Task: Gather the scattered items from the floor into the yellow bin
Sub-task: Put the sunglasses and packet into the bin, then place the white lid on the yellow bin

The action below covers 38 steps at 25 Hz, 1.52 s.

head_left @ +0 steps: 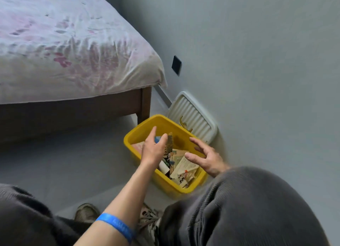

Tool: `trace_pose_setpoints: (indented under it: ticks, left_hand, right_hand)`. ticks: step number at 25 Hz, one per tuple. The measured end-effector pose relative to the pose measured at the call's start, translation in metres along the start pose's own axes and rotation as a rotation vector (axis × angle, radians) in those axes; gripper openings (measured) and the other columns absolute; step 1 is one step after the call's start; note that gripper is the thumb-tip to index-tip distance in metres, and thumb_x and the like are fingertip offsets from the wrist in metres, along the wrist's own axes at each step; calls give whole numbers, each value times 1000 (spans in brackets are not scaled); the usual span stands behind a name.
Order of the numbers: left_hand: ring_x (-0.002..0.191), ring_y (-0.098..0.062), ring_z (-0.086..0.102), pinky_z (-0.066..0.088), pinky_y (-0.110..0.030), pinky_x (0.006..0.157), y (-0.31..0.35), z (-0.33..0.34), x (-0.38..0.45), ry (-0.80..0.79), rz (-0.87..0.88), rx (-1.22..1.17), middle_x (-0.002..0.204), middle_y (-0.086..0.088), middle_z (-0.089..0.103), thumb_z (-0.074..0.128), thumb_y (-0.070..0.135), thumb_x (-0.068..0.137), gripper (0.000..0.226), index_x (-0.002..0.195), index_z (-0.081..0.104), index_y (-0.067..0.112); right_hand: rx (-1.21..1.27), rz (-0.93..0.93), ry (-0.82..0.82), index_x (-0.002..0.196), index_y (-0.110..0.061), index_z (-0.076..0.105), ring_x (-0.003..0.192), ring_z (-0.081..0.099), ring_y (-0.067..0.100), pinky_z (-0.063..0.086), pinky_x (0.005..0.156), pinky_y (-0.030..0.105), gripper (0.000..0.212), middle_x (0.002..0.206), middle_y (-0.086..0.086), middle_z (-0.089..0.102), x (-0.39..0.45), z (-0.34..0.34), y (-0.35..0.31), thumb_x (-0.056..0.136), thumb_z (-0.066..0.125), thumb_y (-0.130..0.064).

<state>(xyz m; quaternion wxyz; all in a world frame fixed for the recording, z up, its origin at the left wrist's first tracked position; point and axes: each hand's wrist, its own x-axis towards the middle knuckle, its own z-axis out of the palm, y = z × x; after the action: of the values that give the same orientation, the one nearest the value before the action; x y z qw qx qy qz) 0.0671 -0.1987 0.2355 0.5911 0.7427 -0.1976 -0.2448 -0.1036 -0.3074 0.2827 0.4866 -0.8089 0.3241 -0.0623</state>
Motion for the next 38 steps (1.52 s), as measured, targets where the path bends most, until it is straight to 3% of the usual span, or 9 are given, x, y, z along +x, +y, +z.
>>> trace_pose_setpoints:
  ticks: [3,7,11,12,16,20,25,32,38]
  left_hand:
    - [141,-18,33,24,-35,113,2,20,3,-112,117,167,155,1,36,56,48,92,69,152,27,31]
    - [142,-23,32,29,-45,115,-17,21,20,-153,165,413,155,-1,36,56,38,89,66,150,31,29]
    - [127,-23,44,31,-37,101,-48,-1,40,-845,-48,1154,139,6,53,64,48,73,60,131,52,41]
    - [120,-21,48,30,-34,94,-58,-6,40,-898,6,1255,128,8,60,65,53,72,54,124,59,39]
    - [95,-18,57,25,-31,74,-72,-9,38,-705,293,1296,96,7,71,65,58,76,35,100,71,33]
    - [99,-18,60,32,-34,85,-69,-8,38,-711,300,1355,100,8,72,64,57,80,34,103,70,33]
    - [106,-25,61,36,-38,88,-70,1,21,-683,319,1440,110,1,70,57,62,85,42,108,68,28]
    - [99,-31,66,48,-37,74,-76,41,-4,-616,318,1476,107,-8,70,51,39,93,31,104,68,15]
    - [83,-27,65,48,-32,65,-66,50,41,-912,295,1326,93,-3,70,67,48,78,37,103,71,21]
  right_hand:
    - [-97,-82,26,136,-57,33,130,41,8,40,108,42,85,149,-14,40,11,-12,5,61,66,-80]
    - [-178,-81,34,142,-49,31,140,33,16,34,113,48,93,157,-9,29,47,-17,30,62,63,-82]
    - [-414,-149,-208,146,-43,29,146,18,10,16,116,30,79,160,-12,19,67,3,71,78,64,-66]
    - [-456,-183,-279,146,-45,28,147,16,10,13,115,28,77,160,-12,18,69,4,77,80,63,-65]
    - [-625,-286,-356,150,-36,24,146,14,8,10,115,26,84,161,-9,15,83,-36,52,80,59,-67]
    - [-801,-347,-373,151,-35,23,145,19,14,18,118,39,88,162,-7,14,89,-81,-16,77,52,-74]
    - [-1265,-463,-453,152,-32,18,145,22,23,30,115,49,86,162,-3,13,92,-51,-55,82,52,-71]
    - [-1180,-230,-286,147,-27,32,136,38,28,42,104,46,73,156,2,30,110,-10,8,85,59,-52]
    - [-912,74,97,144,-20,36,135,37,32,37,106,52,62,152,8,33,183,-35,69,87,57,-33]
